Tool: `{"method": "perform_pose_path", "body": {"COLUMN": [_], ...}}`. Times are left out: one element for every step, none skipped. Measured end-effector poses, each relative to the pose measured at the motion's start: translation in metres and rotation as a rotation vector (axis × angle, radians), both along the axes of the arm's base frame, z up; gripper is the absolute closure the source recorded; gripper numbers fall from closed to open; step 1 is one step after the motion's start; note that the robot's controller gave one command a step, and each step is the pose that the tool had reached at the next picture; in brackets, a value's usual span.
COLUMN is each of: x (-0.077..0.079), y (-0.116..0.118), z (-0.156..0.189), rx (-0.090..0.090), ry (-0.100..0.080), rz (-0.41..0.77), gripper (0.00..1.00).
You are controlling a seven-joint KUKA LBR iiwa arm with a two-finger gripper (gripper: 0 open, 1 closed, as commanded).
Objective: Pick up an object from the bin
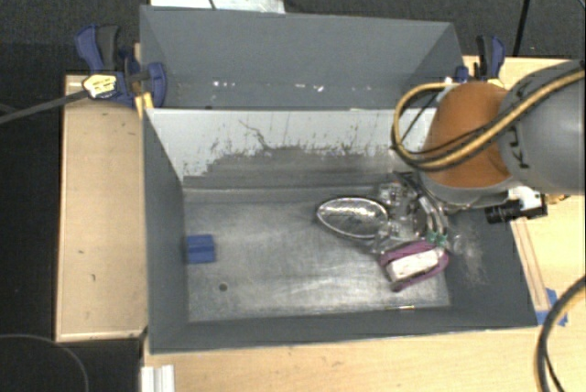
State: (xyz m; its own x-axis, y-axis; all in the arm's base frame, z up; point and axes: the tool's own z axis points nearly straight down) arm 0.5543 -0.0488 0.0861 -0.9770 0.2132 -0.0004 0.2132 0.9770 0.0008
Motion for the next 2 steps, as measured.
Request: {"method": "perform_pose_path", "body": {"x": [0.0054,0.0038], "y": [-0.002,-0.0017], "z": [0.1039,0.0989], "rx": [-0.001,0.0], "ry": [-0.01,-0.002], "rz": [0.016,0.015], "gripper": [1.0,0.0]}}
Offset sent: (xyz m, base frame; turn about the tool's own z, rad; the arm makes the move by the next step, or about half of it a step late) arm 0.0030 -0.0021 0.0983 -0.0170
